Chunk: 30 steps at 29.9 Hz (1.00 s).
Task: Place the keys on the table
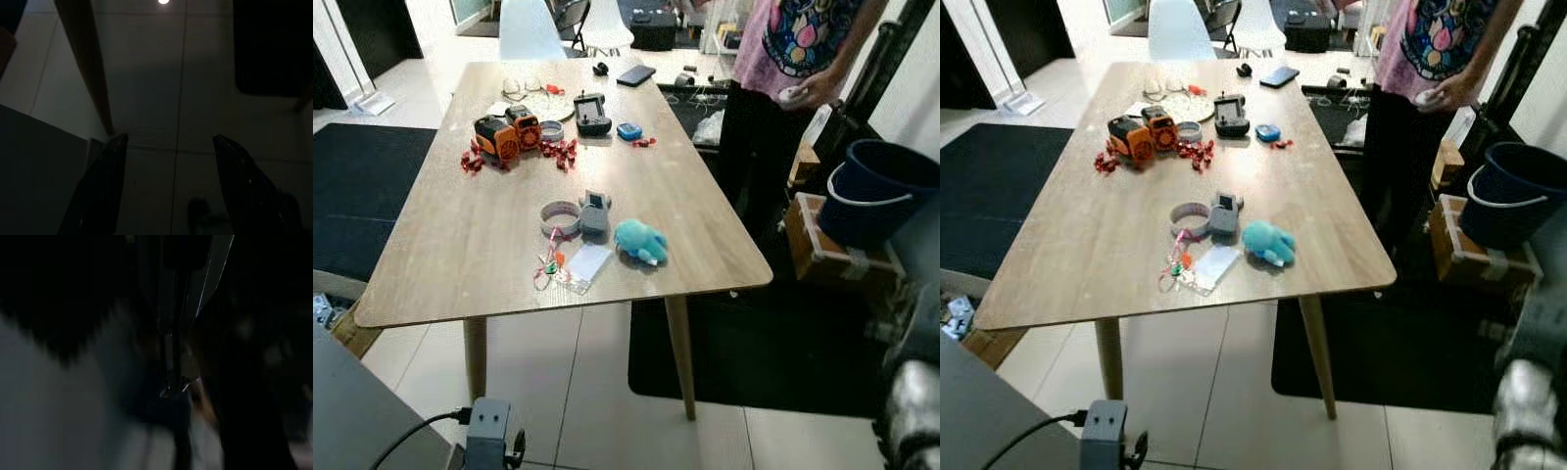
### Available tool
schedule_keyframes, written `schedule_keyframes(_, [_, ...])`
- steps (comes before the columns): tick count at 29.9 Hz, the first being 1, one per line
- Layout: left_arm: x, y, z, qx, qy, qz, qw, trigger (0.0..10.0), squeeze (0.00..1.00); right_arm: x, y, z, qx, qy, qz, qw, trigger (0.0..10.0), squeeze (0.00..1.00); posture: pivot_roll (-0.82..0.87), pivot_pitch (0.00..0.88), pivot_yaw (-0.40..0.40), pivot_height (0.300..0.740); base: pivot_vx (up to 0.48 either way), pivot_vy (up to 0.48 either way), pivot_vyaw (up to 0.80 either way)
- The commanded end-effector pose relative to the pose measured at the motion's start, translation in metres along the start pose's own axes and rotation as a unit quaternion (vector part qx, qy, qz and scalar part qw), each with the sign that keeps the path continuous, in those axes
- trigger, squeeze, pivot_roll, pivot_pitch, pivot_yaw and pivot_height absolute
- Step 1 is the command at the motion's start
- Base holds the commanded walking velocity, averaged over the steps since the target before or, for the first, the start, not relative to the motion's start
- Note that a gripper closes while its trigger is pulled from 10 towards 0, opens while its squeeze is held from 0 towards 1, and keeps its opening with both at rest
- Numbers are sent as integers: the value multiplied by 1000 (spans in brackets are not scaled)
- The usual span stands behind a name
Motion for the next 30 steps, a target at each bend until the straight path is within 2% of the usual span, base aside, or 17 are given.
schedule_keyframes(1, [-1, 4, -9, 16, 2, 0, 1000, 10000, 0, 26, 0, 7, -8, -13, 54, 998, 10000, 0, 81, 68, -17, 740, 0, 0, 0])
schedule_keyframes(5, [-1, 4, -9, 15, 4, 0, 1000, 10000, 0, 58, -7, 35, -34, -64, 116, 991, 10000, 0, 86, 69, -17, 740, 0, 0, 0])
schedule_keyframes(6, [-1, 4, -9, 15, 4, 0, 1000, 10000, 0, 58, -7, 35, -34, -64, 116, 991, 10000, 0, 86, 69, -17, 740, 0, 0, 0])
schedule_keyframes(8, [-1, 4, -9, 16, 5, 1, 1000, 10000, 0, 81, -8, 49, -42, -83, 166, 982, 10000, 0, 87, 70, -17, 740, 0, 0, 0])
schedule_keyframes(9, [-1, 4, -9, 16, 5, 1, 1000, 10000, 0, 81, -8, 49, -42, -83, 166, 982, 10000, 0, 87, 70, -17, 740, 0, 0, 0])
schedule_keyframes(12, [0, 5, -10, 17, 5, 1, 1000, 10000, 0, 116, -1, 64, -48, -92, 246, 964, 10000, 0, 83, 69, -13, 740, 0, 0, 0])
schedule_keyframes(13, [0, 5, -10, 18, 5, 1, 1000, 10000, 0, 123, 2, 66, -48, -92, 262, 959, 10000, 0, 83, 69, -13, 740, 0, 0, 0])
schedule_keyframes(17, [0, 5, -10, 18, 5, 1, 1000, 10000, 0, 134, 6, 68, -47, -94, 287, 952, 10000, 0, 85, 68, -14, 740, 0, 0, 0])
schedule_keyframes(18, [0, 4, -10, 19, 6, 1, 1000, 10000, 0, 142, 10, 68, -45, -93, 309, 946, 10000, 0, 86, 69, -15, 740, 0, 0, 0])
schedule_keyframes(19, [0, 4, -10, 19, 6, 1, 1000, 10000, 0, 142, 10, 68, -45, -93, 309, 946, 10000, 0, 86, 69, -15, 740, 0, 0, 0])
schedule_keyframes(21, [0, 4, -9, 20, 7, 1, 1000, 10000, 0, 155, 17, 70, -42, -91, 341, 935, 10000, 0, 84, 69, -16, 740, 0, 0, 0])
schedule_keyframes(30, [-1, 4, -11, 26, 10, 0, 1000, 10000, 0, 177, 27, 73, -27, -88, 392, 915, 10000, 0, 80, 70, -16, 740, 0, 0, 0])
Point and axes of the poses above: a point about 5 cm out from each wrist's last joint towards the gripper, its own y axis pointing back from the gripper into the wrist, its own z axis along the axis of the wrist's last joint, x = y × z, the point moved 1 cm from there along -y, pointing out of the wrist towards the gripper, and after that the axes turned 11 degrees about y, right-handed, at the moved point
